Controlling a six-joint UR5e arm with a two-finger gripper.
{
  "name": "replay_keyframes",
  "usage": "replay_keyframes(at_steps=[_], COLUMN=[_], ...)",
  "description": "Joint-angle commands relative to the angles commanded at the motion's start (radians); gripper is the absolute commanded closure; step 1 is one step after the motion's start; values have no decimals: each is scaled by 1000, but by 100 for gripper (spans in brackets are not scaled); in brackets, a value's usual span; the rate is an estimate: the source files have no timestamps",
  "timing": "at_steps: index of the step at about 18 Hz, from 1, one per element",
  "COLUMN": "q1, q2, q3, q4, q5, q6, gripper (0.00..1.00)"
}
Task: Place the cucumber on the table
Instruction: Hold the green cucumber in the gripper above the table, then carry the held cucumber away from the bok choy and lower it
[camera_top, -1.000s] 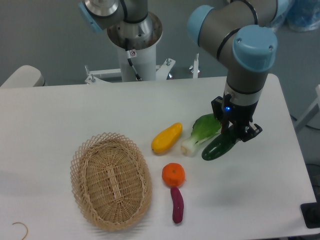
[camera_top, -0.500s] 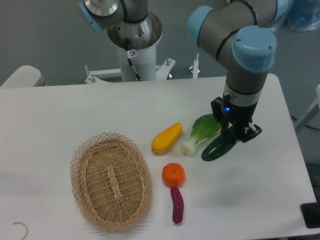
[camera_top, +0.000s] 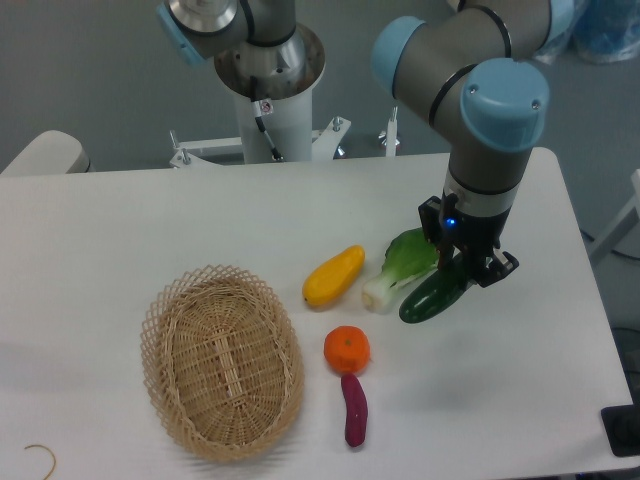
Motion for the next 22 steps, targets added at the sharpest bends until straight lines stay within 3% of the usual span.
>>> replay_keyframes(at_steps=[3,8,11,15,17,22], q1=[0,-14,-14,-17,-18,-44], q2=[-17,-86,-138,-216,-256,-302], q3=[-2,9,14,18,14,-8], q4=[12,135,205,357,403,423], q5=[0,2,5,3,6,12], q6=[-50,-283,-337,-439,-440,-465], gripper=[70,70,70,70,70,70])
